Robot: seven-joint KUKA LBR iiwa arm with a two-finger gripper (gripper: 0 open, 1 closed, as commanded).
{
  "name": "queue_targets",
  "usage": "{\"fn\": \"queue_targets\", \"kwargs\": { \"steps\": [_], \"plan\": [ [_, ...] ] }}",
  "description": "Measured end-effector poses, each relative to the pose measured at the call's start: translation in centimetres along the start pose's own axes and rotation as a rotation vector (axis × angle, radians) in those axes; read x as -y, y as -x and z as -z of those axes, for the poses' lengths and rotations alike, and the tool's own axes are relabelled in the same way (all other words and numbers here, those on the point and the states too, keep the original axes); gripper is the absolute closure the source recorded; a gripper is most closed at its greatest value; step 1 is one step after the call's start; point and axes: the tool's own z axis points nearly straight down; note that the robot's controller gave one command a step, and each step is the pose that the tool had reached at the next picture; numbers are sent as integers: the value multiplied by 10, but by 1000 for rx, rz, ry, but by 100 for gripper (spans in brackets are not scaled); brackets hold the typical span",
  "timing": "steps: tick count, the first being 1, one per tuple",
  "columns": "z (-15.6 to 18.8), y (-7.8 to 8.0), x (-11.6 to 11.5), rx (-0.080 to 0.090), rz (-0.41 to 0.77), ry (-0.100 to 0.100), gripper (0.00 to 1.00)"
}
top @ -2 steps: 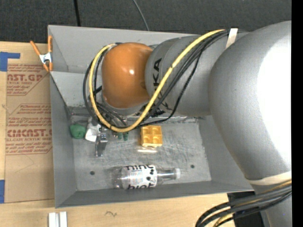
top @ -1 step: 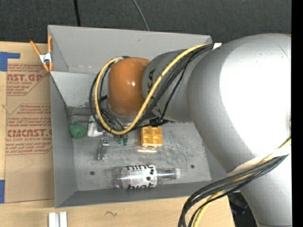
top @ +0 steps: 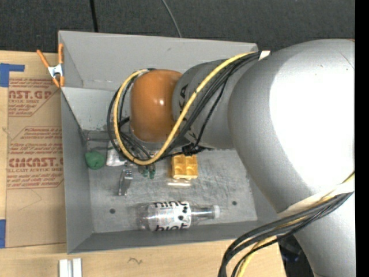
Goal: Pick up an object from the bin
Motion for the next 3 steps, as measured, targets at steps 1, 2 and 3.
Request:
{"fn": "queue_targets", "kwargs": {
  "steps": [1, 2, 3],
  "plan": [
    [-5, 13, 7, 1, 44, 3, 0],
    [0, 25, 9, 29, 101, 8, 100],
    [0, 25, 9, 28, 100, 9, 100]
  ]
}}
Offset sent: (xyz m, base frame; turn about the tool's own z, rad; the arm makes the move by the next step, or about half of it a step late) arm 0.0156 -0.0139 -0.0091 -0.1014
